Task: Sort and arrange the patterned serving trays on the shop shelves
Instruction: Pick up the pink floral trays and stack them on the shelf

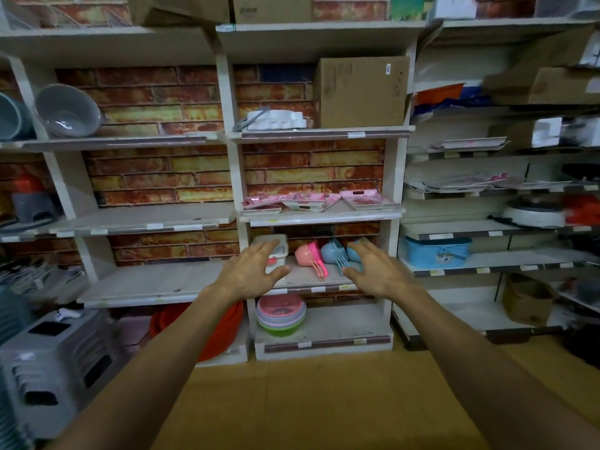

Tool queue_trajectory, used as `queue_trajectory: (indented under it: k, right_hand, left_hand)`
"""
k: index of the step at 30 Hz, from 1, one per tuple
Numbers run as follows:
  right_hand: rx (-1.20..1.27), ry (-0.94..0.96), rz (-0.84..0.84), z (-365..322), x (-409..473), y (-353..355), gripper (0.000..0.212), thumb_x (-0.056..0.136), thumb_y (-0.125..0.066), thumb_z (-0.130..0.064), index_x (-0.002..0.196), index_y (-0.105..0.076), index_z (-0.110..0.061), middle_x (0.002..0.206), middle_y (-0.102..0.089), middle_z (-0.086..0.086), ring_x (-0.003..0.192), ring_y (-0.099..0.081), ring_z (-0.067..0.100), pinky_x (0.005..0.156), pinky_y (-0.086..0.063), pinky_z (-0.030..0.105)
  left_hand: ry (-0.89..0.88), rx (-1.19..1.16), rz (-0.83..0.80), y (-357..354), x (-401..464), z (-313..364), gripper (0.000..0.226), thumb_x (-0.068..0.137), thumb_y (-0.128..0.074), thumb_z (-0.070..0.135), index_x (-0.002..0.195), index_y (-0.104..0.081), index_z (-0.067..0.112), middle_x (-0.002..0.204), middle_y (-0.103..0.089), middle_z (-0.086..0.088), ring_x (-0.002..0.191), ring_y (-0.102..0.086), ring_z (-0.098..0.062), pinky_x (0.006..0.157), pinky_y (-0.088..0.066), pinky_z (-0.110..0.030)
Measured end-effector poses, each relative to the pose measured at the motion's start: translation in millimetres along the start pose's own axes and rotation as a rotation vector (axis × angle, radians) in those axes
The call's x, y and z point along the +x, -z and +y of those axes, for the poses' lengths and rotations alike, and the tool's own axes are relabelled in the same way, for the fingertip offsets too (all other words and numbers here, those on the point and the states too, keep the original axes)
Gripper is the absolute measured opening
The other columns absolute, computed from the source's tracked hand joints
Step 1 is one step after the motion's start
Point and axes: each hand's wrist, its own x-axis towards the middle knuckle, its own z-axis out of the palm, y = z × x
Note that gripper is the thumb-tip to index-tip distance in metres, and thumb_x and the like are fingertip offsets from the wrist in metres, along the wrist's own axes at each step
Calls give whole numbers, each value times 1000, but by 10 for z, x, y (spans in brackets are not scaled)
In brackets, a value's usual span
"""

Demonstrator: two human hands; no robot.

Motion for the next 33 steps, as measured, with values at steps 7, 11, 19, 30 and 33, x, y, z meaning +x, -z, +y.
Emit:
queue_trajectory:
  k: [7,11,19,30,33]
  right_hand:
    - [49,27,-33,397,1276,-308,68,90,-55,-48,149,-30,-26,153,-35,2,135,-39,29,108,-38,47]
    - [52,42,-33,623,2005,-413,69,90,-54,-50,149,-29,-27,153,-35,2,136,-38,29,108,-38,48]
    - [68,86,-55,858,3089,-758,67,90,-54,-47,148,-31,-22,151,-38,4,135,-40,29,108,-39,47]
    - [75,133,-58,760,4567,-1395,67,93,-51,-48,150,-27,-23,156,-31,4,139,-34,29,110,-35,45]
    - [68,128,-60,667,5037,-1580,66,94,-51,-46,151,-27,-23,156,-31,5,140,-33,29,109,-34,44]
  left_hand:
    - [8,16,3,-347,1192,-161,72,92,-44,58,152,-18,28,158,-25,1,141,-32,-24,109,-35,-48]
    - [34,9,16,-485,1865,-300,72,91,-44,60,151,-19,29,156,-30,2,139,-34,-25,107,-37,-49]
    - [74,-5,39,-784,2875,-599,72,91,-46,58,151,-20,29,155,-32,2,128,-48,-26,103,-41,-45]
    - [70,-68,57,-1339,4159,-1469,70,91,-46,57,150,-21,29,156,-31,2,140,-35,-24,108,-39,-47]
    - [64,-99,62,-1462,4569,-1777,71,90,-48,57,150,-21,30,155,-33,2,138,-38,-24,108,-39,-46]
